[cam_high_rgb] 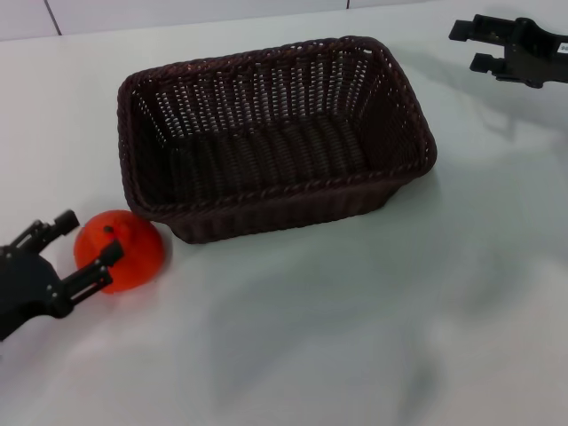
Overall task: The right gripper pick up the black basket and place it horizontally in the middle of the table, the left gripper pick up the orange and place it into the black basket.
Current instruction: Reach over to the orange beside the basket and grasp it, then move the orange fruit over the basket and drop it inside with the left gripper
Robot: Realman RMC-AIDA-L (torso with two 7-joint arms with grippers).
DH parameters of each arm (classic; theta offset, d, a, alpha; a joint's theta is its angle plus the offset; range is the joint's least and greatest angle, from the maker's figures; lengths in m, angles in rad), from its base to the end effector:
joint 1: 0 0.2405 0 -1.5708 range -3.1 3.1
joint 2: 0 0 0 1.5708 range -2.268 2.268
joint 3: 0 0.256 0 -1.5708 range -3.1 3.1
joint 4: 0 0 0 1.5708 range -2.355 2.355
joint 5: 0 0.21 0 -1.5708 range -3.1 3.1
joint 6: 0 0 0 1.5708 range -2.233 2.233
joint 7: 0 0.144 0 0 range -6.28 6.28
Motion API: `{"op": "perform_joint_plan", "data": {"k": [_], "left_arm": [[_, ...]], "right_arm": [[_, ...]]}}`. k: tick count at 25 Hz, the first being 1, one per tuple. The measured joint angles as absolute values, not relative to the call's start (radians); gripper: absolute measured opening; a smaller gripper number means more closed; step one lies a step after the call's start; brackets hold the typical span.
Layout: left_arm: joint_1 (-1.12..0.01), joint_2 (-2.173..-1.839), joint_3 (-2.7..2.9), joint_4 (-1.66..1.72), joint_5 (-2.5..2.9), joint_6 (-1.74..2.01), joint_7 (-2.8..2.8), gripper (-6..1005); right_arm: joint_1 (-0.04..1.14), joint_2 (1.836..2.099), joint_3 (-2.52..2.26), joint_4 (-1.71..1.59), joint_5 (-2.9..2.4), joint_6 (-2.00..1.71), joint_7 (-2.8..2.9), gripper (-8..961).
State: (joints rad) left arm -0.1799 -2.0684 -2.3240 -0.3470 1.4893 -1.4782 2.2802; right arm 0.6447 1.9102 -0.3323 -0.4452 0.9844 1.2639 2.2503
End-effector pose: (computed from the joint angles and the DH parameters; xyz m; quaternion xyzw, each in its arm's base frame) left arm -0.3496 0.2274 -0.0194 -0.8554 -0.2611 -0.3224 0.3101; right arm 0.3174 0.3905 0.0692 -0.6465 -0.6645 -0.2001 0.3169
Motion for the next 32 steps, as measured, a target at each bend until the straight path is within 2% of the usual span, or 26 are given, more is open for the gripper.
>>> {"op": "perform_joint_plan", "data": {"k": [7,12,19,22,27,32], "left_arm": [[-0.189,-2.085,-2.323,-0.373,1.547,-1.4,2.291,856],[-0.194,-2.086,-2.335,-0.383,1.544,-1.395,2.294,655],[-0.201,-2.087,-2.348,-0.389,1.543,-1.411,2.291,445],[-0.202,-2.087,-2.413,-0.39,1.543,-1.472,2.291,245],[-0.201,-2.087,-2.586,-0.387,1.543,-1.62,2.289,182],[-0.249,-2.106,-2.752,-0.369,1.537,-1.678,2.254,146]], "right_arm": [[0.647,1.916,-0.333,-0.44,0.996,1.251,2.246,841],[0.639,1.921,-0.331,-0.439,0.996,1.25,2.245,838],[0.632,1.924,-0.331,-0.439,0.996,1.242,2.243,835],[0.632,1.925,-0.33,-0.439,0.996,1.238,2.243,835],[0.632,1.924,-0.33,-0.442,0.996,1.243,2.243,835],[0.632,1.924,-0.33,-0.44,1.02,1.245,2.224,835]]}}
